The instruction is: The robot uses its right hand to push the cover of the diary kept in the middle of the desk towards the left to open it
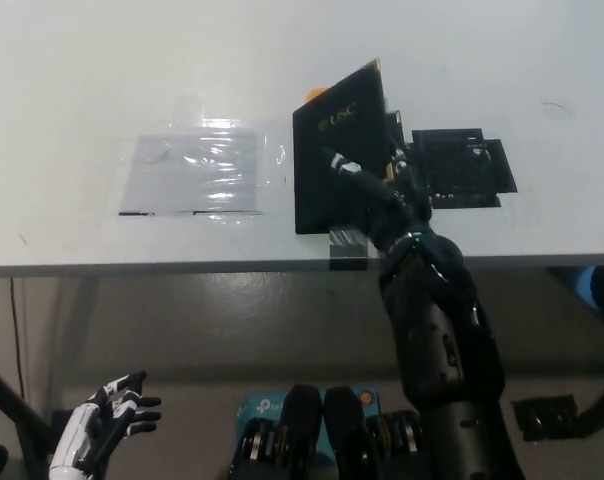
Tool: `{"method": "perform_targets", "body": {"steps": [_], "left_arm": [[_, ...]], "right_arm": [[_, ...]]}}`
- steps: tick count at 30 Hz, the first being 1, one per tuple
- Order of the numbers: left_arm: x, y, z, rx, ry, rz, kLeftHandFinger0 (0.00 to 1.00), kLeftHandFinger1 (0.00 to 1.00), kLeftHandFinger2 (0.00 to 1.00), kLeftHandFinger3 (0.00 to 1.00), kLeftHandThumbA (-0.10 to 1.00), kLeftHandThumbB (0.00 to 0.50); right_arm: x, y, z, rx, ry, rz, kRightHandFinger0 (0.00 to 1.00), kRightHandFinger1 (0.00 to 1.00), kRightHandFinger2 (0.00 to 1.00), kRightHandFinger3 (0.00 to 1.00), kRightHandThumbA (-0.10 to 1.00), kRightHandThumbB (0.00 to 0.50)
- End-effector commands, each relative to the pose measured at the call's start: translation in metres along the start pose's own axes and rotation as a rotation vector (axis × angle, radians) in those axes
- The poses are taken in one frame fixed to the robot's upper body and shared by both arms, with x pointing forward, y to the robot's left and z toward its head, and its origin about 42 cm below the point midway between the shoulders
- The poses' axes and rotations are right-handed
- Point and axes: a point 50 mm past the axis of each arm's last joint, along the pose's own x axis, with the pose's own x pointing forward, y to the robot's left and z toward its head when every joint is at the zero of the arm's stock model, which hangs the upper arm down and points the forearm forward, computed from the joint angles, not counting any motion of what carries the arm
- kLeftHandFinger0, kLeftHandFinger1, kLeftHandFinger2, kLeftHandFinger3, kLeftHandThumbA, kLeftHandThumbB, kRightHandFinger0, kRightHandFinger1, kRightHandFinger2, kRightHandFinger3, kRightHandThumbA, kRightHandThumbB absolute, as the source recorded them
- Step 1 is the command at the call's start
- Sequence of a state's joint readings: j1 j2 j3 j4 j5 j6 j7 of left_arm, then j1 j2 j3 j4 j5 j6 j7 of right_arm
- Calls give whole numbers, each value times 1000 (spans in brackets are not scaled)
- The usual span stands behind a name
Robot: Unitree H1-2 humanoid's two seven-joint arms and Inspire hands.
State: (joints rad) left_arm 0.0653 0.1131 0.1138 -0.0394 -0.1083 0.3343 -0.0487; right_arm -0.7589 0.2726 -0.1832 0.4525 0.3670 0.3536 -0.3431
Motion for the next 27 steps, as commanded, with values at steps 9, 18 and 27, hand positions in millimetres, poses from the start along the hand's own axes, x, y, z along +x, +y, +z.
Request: {"method": "perform_targets", "body": {"steps": [9,18,27], "left_arm": [[-3,-4,7,29,-8,-28,687,562,583,768,594,283],[1,-8,8,80,-24,-64,649,557,582,735,648,325],[4,-17,16,91,-29,-84,640,546,564,713,609,312]], "right_arm": [[-8,70,16,-93,-77,180,902,955,943,980,1000,155],[-3,83,18,-324,-130,227,884,966,959,956,1000,217],[3,81,7,-588,-181,231,924,955,934,959,1000,207]]}}
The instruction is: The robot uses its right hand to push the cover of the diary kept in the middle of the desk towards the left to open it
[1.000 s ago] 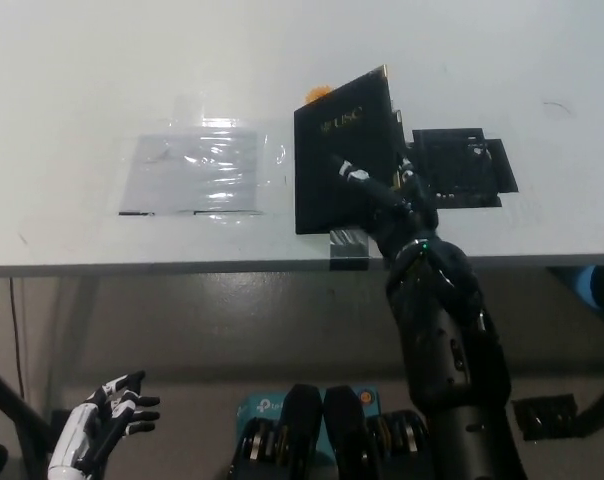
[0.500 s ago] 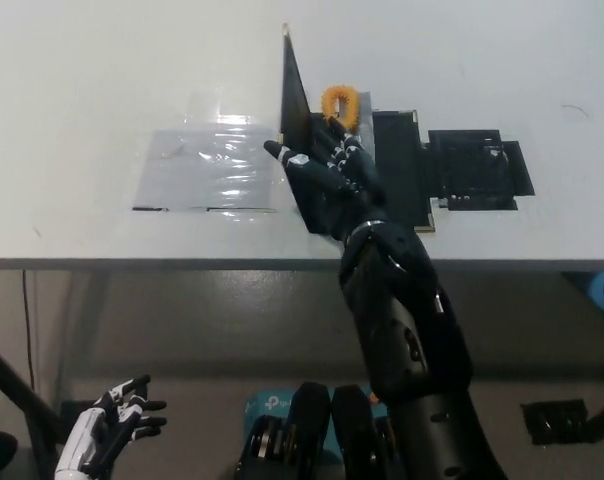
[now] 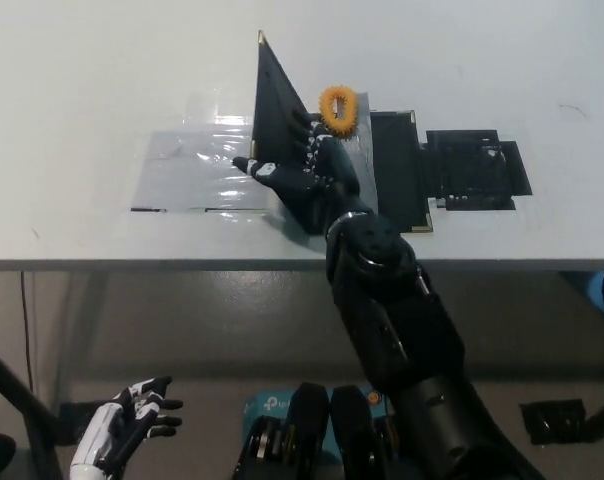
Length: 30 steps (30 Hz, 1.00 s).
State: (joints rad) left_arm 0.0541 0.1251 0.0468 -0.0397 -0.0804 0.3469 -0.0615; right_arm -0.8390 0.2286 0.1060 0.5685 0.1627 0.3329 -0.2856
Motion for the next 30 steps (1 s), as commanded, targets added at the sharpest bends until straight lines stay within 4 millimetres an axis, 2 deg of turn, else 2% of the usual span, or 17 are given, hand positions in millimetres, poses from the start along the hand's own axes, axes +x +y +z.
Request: {"method": "perform_targets", "body": {"steps": [1,7,8,11,14,15,17,18,19,20,21,22,24,25,27,29,30], "left_arm": [[1,-3,16,42,-39,-22,639,548,567,715,614,334],[6,-8,19,52,-54,-50,586,507,536,673,648,411],[6,-10,19,50,-48,-51,609,531,547,688,640,426],[4,-12,19,54,-44,-58,662,561,555,698,659,428],[4,-16,21,65,-46,-65,627,524,538,700,650,415],[5,-18,22,49,-46,-75,616,522,534,698,632,405],[8,-21,24,80,-69,-95,588,504,525,697,653,401],[10,-23,26,95,-67,-102,604,515,532,697,676,401],[11,-25,27,98,-73,-108,606,515,530,691,675,391],[12,-26,27,102,-79,-113,606,514,529,688,672,389],[12,-26,27,92,-75,-118,611,515,525,683,658,392],[11,-27,27,94,-65,-121,617,520,527,683,662,409],[10,-26,27,103,-72,-128,624,525,530,682,666,385],[10,-26,27,80,-56,-112,614,516,516,670,646,405],[7,-24,25,72,-50,-102,609,514,512,667,642,392],[6,-21,23,66,-55,-105,619,522,515,664,646,394],[6,-20,22,66,-57,-101,625,527,521,676,647,391]], "right_arm": [[5,13,25,-166,-137,52,916,947,922,949,1000,201],[13,18,-2,-436,-174,106,849,900,883,898,1000,203],[13,20,-6,-548,-199,135,862,906,898,917,1000,177],[15,24,-8,-623,-220,166,854,893,898,952,1000,192],[17,26,-5,-654,-240,168,773,803,787,916,1000,210],[21,29,0,-670,-235,172,655,697,702,911,1000,194],[25,29,2,-664,-210,161,625,687,705,904,1000,188],[27,29,2,-666,-200,152,558,619,644,883,1000,191],[27,27,2,-665,-198,149,309,324,317,808,1000,197],[28,28,1,-663,-195,149,127,191,297,799,1000,193],[27,32,-2,-675,-187,158,125,213,301,656,1000,175],[26,32,-8,-686,-177,163,32,92,156,567,1000,171],[27,33,-11,-686,-157,166,160,236,303,572,1000,171],[27,31,-16,-673,-145,163,388,424,435,636,1000,164],[27,34,-17,-678,-138,167,299,339,368,625,1000,165],[27,33,-12,-690,-146,168,233,260,320,764,1000,156],[29,30,-1,-672,-136,146,761,794,809,967,1000,177]]}}
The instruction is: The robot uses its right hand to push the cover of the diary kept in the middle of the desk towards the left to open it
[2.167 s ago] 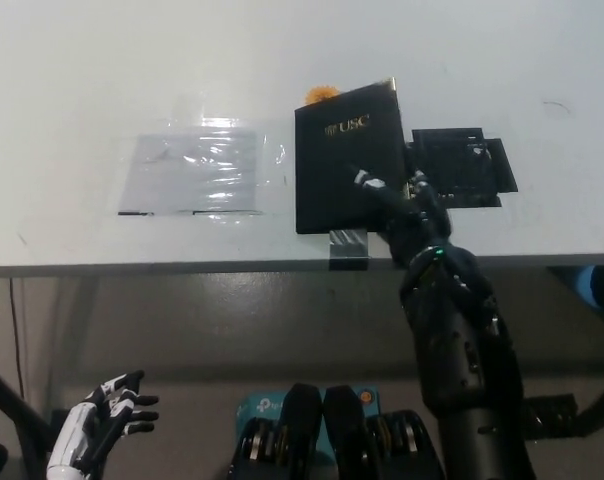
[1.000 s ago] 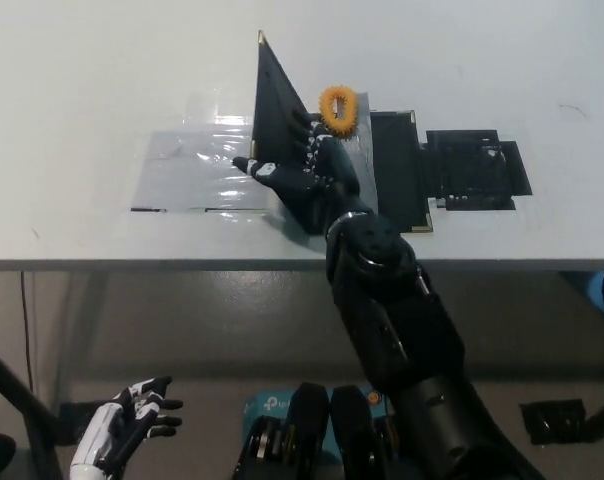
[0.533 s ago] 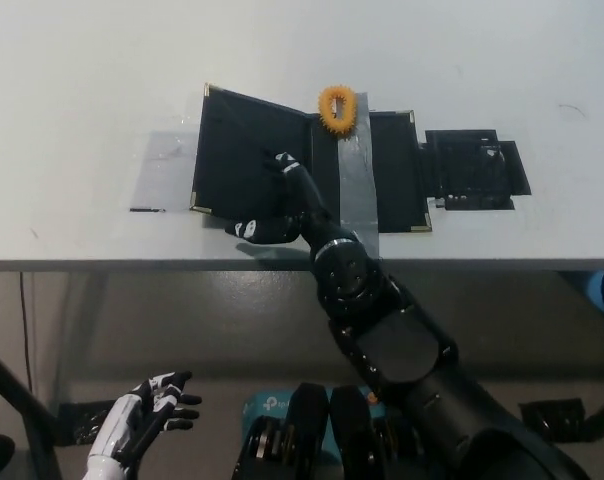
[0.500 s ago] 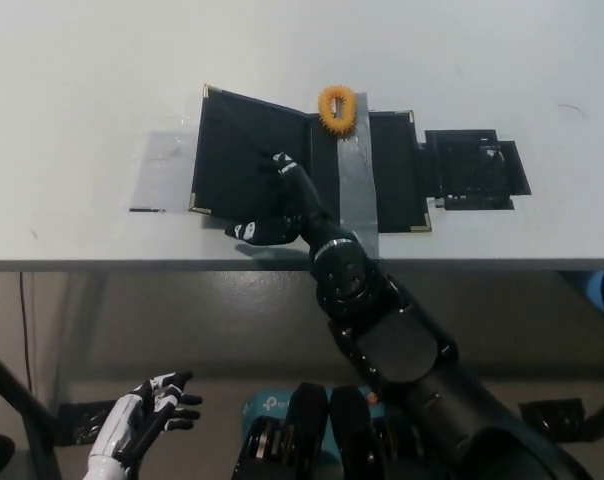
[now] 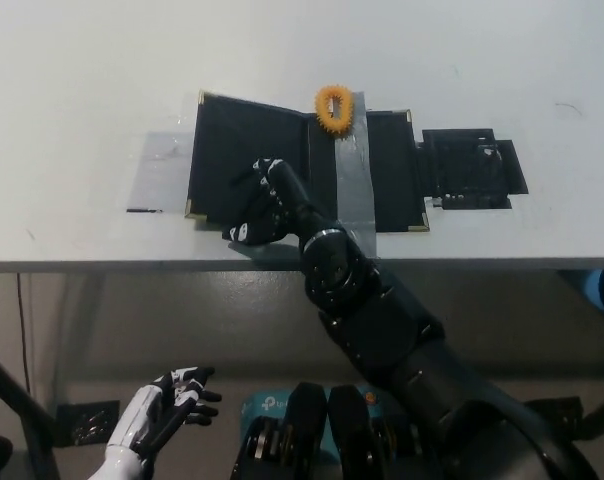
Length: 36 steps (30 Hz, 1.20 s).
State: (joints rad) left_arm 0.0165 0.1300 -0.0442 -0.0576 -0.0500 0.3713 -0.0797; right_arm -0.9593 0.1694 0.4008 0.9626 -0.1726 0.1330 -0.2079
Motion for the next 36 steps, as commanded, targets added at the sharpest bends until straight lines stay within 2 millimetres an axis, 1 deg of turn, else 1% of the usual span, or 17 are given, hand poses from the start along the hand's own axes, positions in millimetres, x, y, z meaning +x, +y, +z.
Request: {"method": "perform_targets", "body": {"steps": [1,3,4,7,9,10,11,12,16,18,20,22,26,28,30,34,36], "left_arm": [[-3,7,7,-2,-39,3,626,527,522,678,648,392],[-4,8,0,-18,-45,11,633,526,525,692,651,395],[-5,8,-1,-19,-44,17,625,522,523,692,664,396],[-11,7,-4,-46,-32,37,629,535,539,712,659,380],[-11,7,-5,-49,-32,39,632,537,541,715,658,380],[-13,9,-6,-37,-20,44,643,538,536,739,693,372],[-14,10,-5,-38,-20,47,644,536,534,743,691,366],[-16,12,-7,-53,-15,60,632,519,525,750,667,356],[-19,14,-11,-56,-16,81,611,502,512,726,645,344],[-20,15,-12,-61,-16,89,600,486,503,719,637,337],[-21,16,-14,-69,-14,94,619,502,508,714,633,356],[-22,17,-15,-63,-6,104,627,501,503,718,632,338],[-21,21,-16,-77,-12,109,642,501,498,710,616,333],[-21,20,-15,-81,-14,117,615,490,492,711,606,311],[-21,20,-15,-80,-14,117,618,492,494,711,606,311],[-21,23,-16,-88,-13,123,640,507,500,708,607,300],[-23,25,-18,-91,-11,128,642,506,500,703,607,301]], "right_arm": [[8,-11,43,-14,-86,1,813,852,857,989,1000,177],[10,-19,51,15,-86,-10,875,905,874,920,1000,188],[10,-27,55,34,-78,-11,1000,1000,1000,974,1000,206],[1,-52,73,118,-87,-7,964,997,1000,1000,1000,215],[0,-52,73,117,-84,-3,961,996,1000,1000,1000,215],[-7,-67,79,248,-98,6,935,1000,1000,1000,1000,283],[-9,-71,80,255,-102,12,942,1000,1000,1000,1000,293],[-21,-89,89,327,-125,40,989,1000,1000,1000,1000,281],[-39,-134,95,485,-236,12,1000,1000,1000,1000,1000,224],[-43,-145,96,516,-261,8,1000,1000,1000,1000,1000,214],[-57,-171,93,597,-312,-15,1000,1000,1000,1000,1000,205],[-69,-187,87,623,-341,-21,1000,1000,1000,1000,1000,167],[-87,-205,79,707,-347,-56,1000,1000,1000,1000,1000,172],[-111,-223,62,755,-352,-98,1000,1000,1000,1000,1000,167],[-116,-226,59,770,-346,-109,1000,1000,1000,1000,1000,167],[-157,-240,22,805,-363,-218,1000,1000,1000,1000,1000,170],[-158,-239,20,804,-358,-220,999,1000,1000,1000,1000,168]]}}
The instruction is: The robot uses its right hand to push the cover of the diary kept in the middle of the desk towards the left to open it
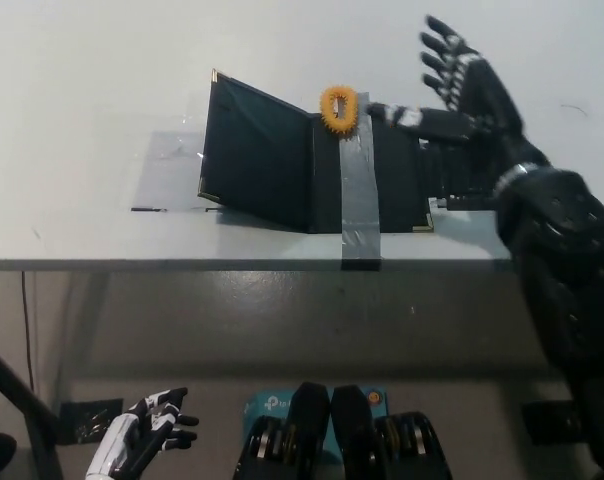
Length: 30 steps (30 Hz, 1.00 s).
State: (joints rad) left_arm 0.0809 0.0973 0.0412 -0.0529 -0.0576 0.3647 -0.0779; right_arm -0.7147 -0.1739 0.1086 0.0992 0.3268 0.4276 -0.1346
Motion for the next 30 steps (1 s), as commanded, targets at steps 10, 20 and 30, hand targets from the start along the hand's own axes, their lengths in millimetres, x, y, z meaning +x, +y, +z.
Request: {"method": "perform_targets", "body": {"steps": [10,20,30], "left_arm": [[-5,23,11,-24,-70,77,673,536,520,761,596,277],[-3,26,14,-20,-84,84,623,525,519,733,623,316],[-4,31,18,-6,-89,89,632,519,503,747,616,289]], "right_arm": [[-137,-99,-6,66,-128,-197,974,1000,1000,1000,1000,144],[-199,-125,-95,-21,2,-349,934,1000,1000,1000,1000,185],[-253,-134,-184,-28,178,-511,929,999,976,992,1000,192]]}}
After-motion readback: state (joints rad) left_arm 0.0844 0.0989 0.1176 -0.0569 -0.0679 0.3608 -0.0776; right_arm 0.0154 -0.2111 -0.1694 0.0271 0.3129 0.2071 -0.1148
